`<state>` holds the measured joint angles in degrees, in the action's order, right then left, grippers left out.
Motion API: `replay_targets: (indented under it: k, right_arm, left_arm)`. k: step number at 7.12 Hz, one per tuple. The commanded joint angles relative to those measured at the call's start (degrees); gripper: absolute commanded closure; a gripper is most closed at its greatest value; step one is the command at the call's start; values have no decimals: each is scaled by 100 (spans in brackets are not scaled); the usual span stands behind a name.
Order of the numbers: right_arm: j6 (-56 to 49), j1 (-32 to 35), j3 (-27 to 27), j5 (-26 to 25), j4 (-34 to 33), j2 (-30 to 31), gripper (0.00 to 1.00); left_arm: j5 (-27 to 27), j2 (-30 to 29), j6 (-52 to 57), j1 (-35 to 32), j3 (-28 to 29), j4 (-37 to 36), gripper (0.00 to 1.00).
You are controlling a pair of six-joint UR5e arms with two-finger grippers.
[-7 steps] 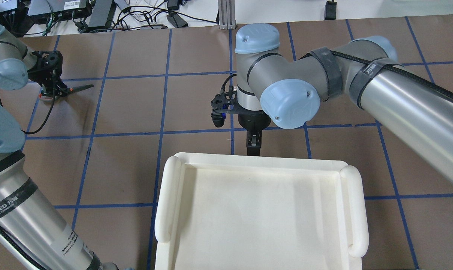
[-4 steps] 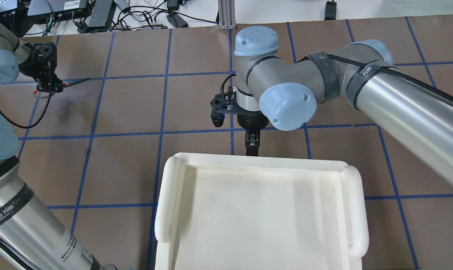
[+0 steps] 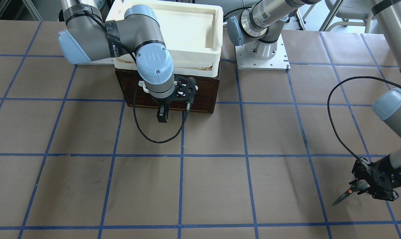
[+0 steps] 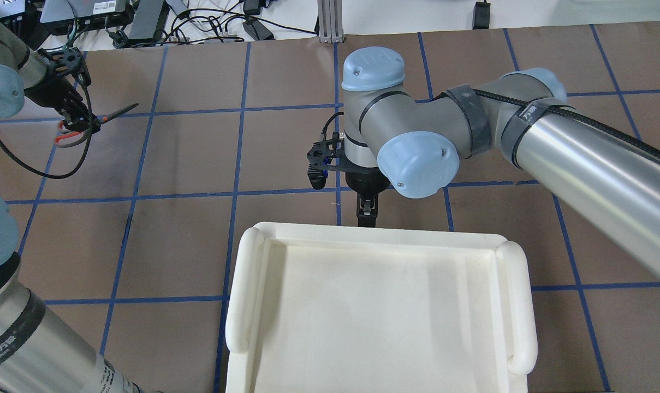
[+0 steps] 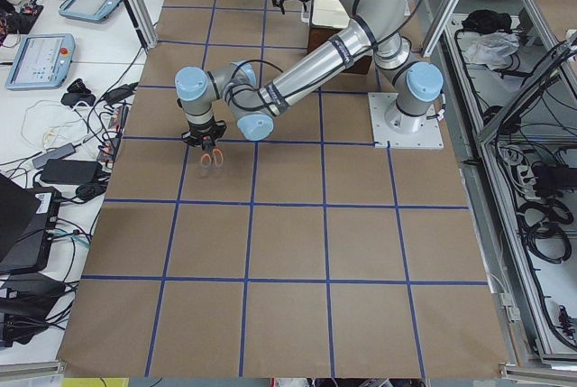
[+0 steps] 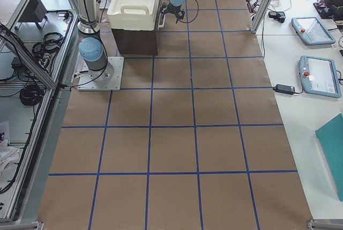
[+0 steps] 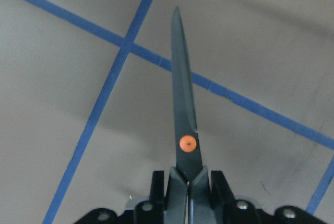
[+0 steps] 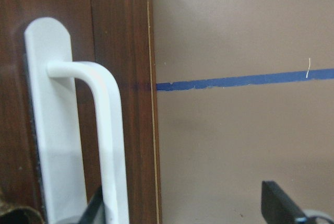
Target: Place scissors in drawer with both arms
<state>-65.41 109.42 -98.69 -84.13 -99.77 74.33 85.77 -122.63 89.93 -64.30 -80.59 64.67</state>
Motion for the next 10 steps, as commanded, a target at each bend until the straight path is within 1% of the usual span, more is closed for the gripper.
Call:
replay_targets:
  k: [1,4,5,6,8,10]
  right_arm:
    - [-7,1,-36,-7,-139,-15,0]
    - [-34,1,-18,-16,-368,-16,0]
    - [-34,1,-10,-16,-446,-42,0]
    - [-34,1,25,-16,-560,-103,0]
    - [-226,-8,70,-51,-587,-156,0]
    - [-297,-104,192,-34,-614,-252,0]
  left_arm:
    - [-17,264,-11,-432,-27,326,70]
    - [-69,686,112,-829,51,1238,75]
    - [-209,861,121,-882,52,1485,75]
    - [-236,1002,103,-943,52,1679,75]
    - [-184,1222,112,-1023,43,1970,75]
    - [-193,1267,112,-1032,34,1997,75]
